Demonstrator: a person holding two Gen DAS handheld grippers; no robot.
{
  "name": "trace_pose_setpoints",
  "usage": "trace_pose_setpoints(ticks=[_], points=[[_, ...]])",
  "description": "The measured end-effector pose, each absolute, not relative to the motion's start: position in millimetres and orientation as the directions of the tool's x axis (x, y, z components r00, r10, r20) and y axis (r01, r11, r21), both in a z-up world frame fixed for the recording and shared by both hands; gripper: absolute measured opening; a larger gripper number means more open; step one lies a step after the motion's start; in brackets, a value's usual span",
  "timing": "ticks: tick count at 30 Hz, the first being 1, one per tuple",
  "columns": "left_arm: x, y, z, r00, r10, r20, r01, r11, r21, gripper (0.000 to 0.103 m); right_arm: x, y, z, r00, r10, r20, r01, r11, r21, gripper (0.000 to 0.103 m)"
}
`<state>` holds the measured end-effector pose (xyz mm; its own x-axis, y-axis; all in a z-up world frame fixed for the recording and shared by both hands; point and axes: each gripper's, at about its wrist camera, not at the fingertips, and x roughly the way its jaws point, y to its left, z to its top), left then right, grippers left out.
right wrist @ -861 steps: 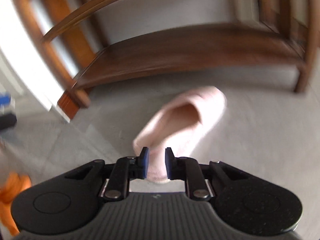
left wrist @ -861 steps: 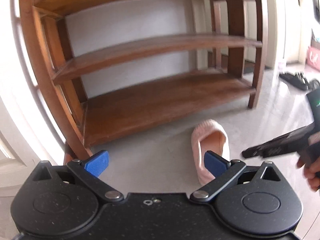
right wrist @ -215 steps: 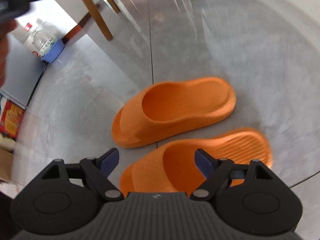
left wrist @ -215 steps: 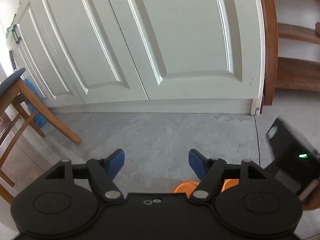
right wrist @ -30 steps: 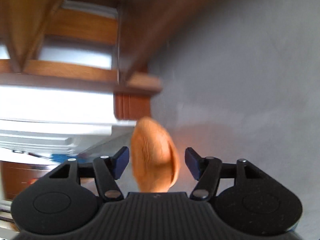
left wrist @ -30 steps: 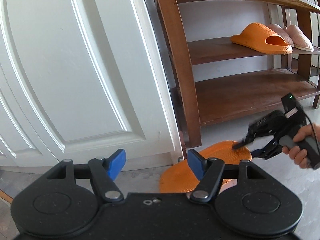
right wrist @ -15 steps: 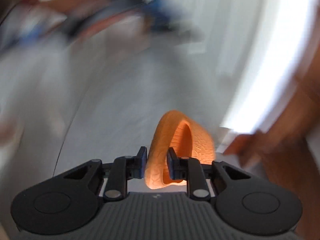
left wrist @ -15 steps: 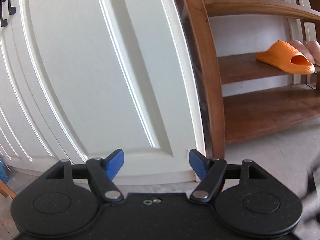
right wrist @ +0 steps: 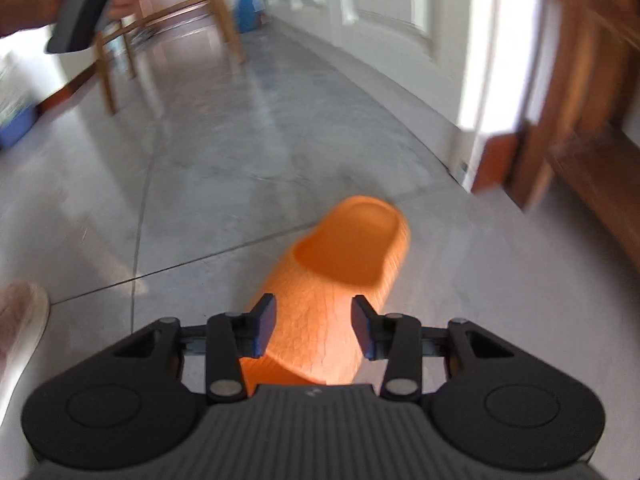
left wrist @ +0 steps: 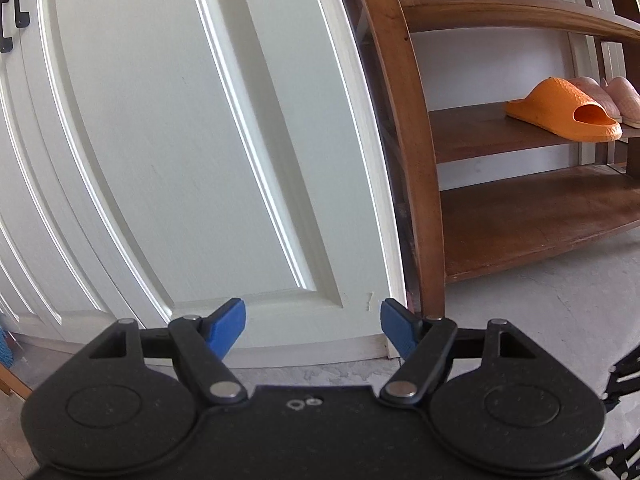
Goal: Organize scattered shoes
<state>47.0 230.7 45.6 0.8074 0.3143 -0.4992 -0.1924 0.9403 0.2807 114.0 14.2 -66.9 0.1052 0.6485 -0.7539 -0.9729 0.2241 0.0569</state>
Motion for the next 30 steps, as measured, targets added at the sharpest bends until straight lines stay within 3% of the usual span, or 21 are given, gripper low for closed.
trace_pose_setpoints(ticks=[4, 7, 12, 14, 18, 21, 28, 30], points=[[52, 225, 41, 0.805, 0.299, -0.513, -0.175, 0.945, 0.276, 0.075, 70, -11, -115, 0.186, 0.596, -0.781, -0.981, 0.162, -0.11, 0.051], [55, 220, 37, 0.803, 0.287, -0.523, -0.161, 0.948, 0.274, 0.075, 65, -8, -130, 0.264, 0.611, -0.747, -0.964, 0.198, -0.178, 0.051], [54, 211, 37, 0.799, 0.287, -0.529, -0.144, 0.945, 0.295, 0.076, 89, 11, -158, 0.263, 0.681, -0.684, -0.949, 0.309, -0.057, 0.048], [53, 208, 38, 0.799, 0.289, -0.528, -0.144, 0.944, 0.299, 0.076, 97, 20, -165, 0.257, 0.7, -0.667, -0.943, 0.332, -0.014, 0.033], [52, 212, 38, 0.806, 0.282, -0.52, -0.14, 0.945, 0.296, 0.077, 111, 12, -147, 0.294, 0.734, -0.612, -0.892, 0.44, 0.099, 0.019], [54, 210, 40, 0.813, 0.275, -0.513, -0.136, 0.947, 0.292, 0.077, 123, -4, -117, 0.329, 0.768, -0.55, -0.856, 0.489, 0.171, 0.014], [58, 207, 57, 0.852, 0.258, -0.455, -0.15, 0.954, 0.259, 0.078, 133, -49, -50, 0.399, 0.817, -0.416, -0.813, 0.525, 0.252, 0.012], [60, 206, 63, 0.863, 0.258, -0.435, -0.161, 0.956, 0.246, 0.078, 130, -59, -30, 0.462, 0.807, -0.366, -0.806, 0.555, 0.206, 0.012]])
